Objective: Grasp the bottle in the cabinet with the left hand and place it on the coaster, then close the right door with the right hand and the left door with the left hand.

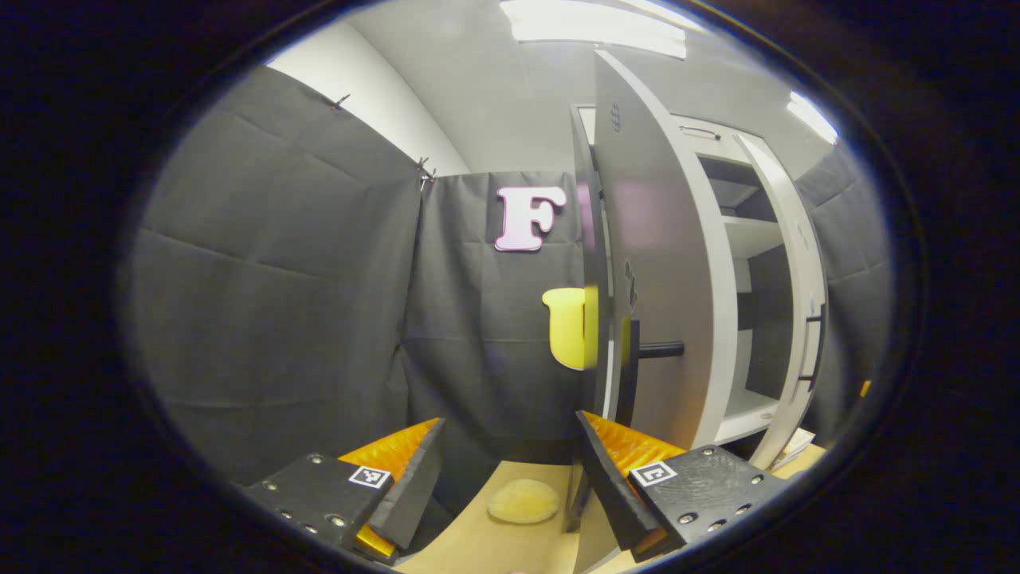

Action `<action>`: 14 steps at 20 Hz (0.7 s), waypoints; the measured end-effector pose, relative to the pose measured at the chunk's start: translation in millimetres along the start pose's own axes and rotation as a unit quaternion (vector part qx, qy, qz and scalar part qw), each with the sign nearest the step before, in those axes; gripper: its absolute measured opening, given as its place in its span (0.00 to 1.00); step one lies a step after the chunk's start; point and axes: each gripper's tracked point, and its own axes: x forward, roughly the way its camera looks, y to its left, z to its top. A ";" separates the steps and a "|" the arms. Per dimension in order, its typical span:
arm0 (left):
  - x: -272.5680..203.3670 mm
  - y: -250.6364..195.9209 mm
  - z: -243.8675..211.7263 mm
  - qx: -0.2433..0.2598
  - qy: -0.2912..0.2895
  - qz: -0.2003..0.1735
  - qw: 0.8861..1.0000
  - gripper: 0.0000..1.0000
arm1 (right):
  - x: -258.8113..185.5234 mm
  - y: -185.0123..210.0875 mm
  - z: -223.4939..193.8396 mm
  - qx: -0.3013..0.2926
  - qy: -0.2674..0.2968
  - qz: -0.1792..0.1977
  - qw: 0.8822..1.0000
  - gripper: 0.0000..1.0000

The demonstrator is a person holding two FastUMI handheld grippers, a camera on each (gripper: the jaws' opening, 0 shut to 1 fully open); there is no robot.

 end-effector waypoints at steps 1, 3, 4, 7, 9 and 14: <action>-1.5 -4.0 0.3 -0.001 -0.001 -0.002 1.000 0.94 | 0.1 -2.2 0.8 0.000 0.000 0.002 1.000 0.96; -2.3 -13.6 0.4 -0.011 0.000 -0.009 1.000 0.94 | 0.0 -5.6 1.6 -0.001 -0.004 0.004 1.000 0.96; -2.8 -20.1 0.2 -0.019 -0.001 -0.012 1.000 0.94 | 0.9 -8.2 0.9 -0.001 -0.004 0.005 1.000 0.96; -8.7 -40.5 -3.7 -0.039 -0.003 -0.021 0.999 0.94 | 0.4 -13.6 4.2 0.005 -0.008 0.010 1.000 0.96; -10.9 -58.8 -5.9 -0.052 -0.004 -0.029 0.998 0.95 | -0.3 -17.7 4.0 0.003 -0.008 0.012 1.000 0.96; -12.9 -100.1 -6.2 -0.061 -0.008 -0.044 0.997 0.94 | -5.9 -34.9 3.9 0.000 -0.008 0.006 1.000 0.96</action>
